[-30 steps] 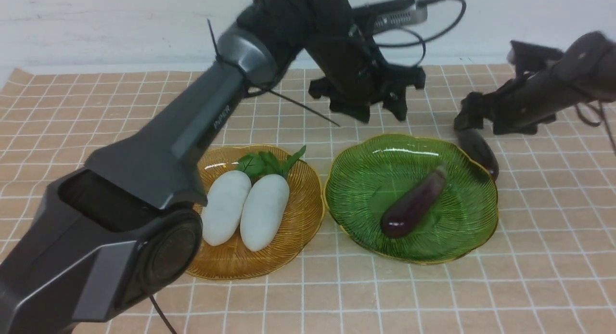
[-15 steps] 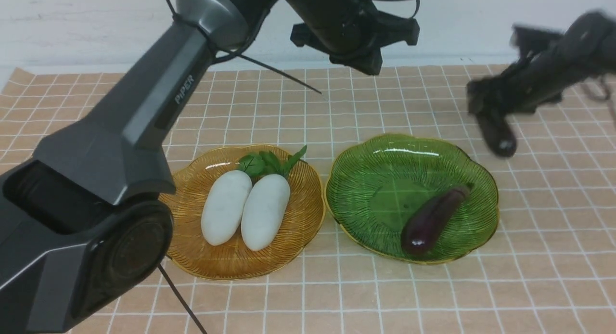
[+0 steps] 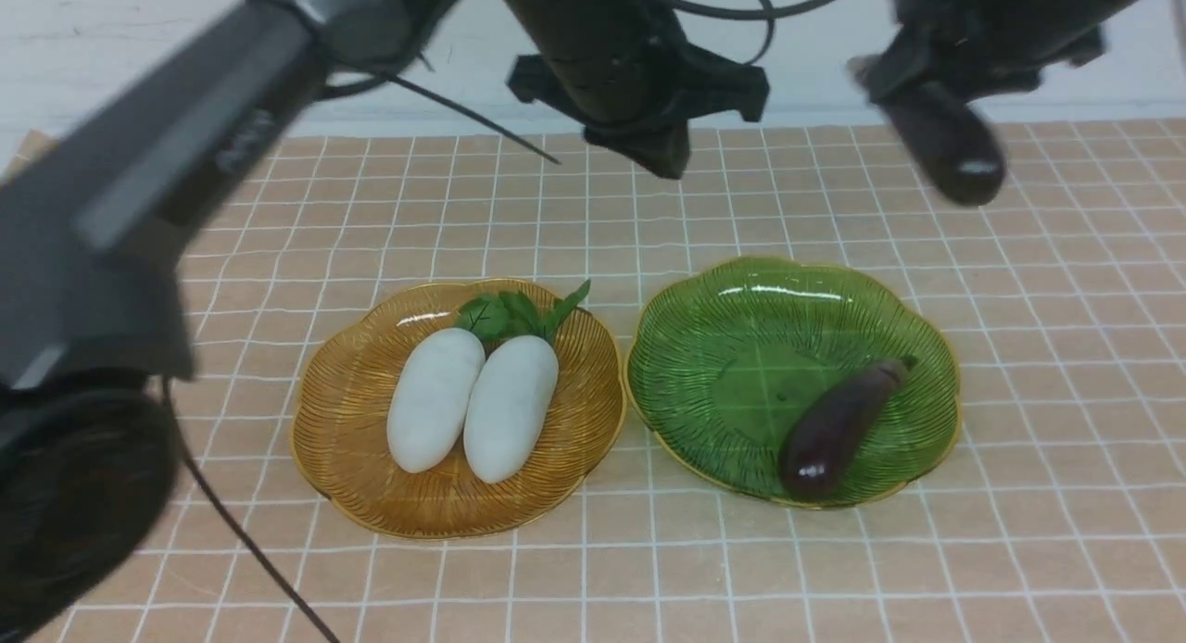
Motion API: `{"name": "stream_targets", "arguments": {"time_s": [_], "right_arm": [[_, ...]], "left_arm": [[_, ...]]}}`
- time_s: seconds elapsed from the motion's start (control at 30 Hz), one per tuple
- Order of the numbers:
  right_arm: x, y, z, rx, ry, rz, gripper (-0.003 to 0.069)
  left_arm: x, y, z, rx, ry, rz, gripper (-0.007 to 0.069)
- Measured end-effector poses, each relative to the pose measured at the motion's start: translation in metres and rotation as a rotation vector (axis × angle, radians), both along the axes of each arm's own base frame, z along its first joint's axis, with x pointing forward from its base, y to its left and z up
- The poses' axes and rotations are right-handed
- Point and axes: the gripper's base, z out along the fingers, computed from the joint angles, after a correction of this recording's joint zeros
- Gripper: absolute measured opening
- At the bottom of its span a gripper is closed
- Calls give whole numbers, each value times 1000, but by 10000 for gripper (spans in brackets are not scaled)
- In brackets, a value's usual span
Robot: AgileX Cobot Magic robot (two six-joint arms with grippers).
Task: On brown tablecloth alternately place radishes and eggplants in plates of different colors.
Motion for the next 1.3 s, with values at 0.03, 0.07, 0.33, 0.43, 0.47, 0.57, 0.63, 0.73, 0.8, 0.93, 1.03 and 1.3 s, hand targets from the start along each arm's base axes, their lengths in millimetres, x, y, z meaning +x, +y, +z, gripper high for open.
{"name": "stream_targets", "arguments": {"time_s": [0.03, 0.07, 0.33, 0.43, 0.47, 0.57, 0.63, 0.73, 0.8, 0.93, 1.03, 1.3], "right_arm": [[0, 0, -2, -2, 9, -11, 469], [0, 0, -2, -1, 11, -16, 489], [-5, -3, 42, -5, -114, 40, 396], [-20, -9, 91, -3, -231, 60, 254], [-27, -11, 109, -2, -272, 66, 200], [-53, -19, 161, 15, -395, 81, 75], [-73, -25, 194, 25, -476, 90, 23], [-113, -38, 247, 20, -619, 99, -8], [-142, -48, 276, 14, -707, 93, -13], [-210, -70, 317, 3, -846, 74, -15], [-246, -83, 322, -1, -924, 46, -15], [-321, -114, 280, -14, -1192, -79, -15]], "left_arm": [[-10, 4, 1, -7, -5, -7, -3], [-19, 8, 1, -18, -15, -10, -3], [-62, 35, -2, -68, -90, 1, -3], [-75, 44, -5, -89, -113, 13, -3], [-81, 48, -6, -96, -118, 20, -3], [-97, 60, -11, -113, -142, 52, -3], [-109, 71, -16, -111, -171, 79, -3], [-122, 85, -23, -99, -211, 127, -3], [-128, 93, -27, -98, -230, 163, -3], [-136, 103, -32, -91, -254, 219, -3], [-139, 107, -34, -86, -271, 238, -3], [-139, 110, -33, -73, -291, 247, -3]]}}
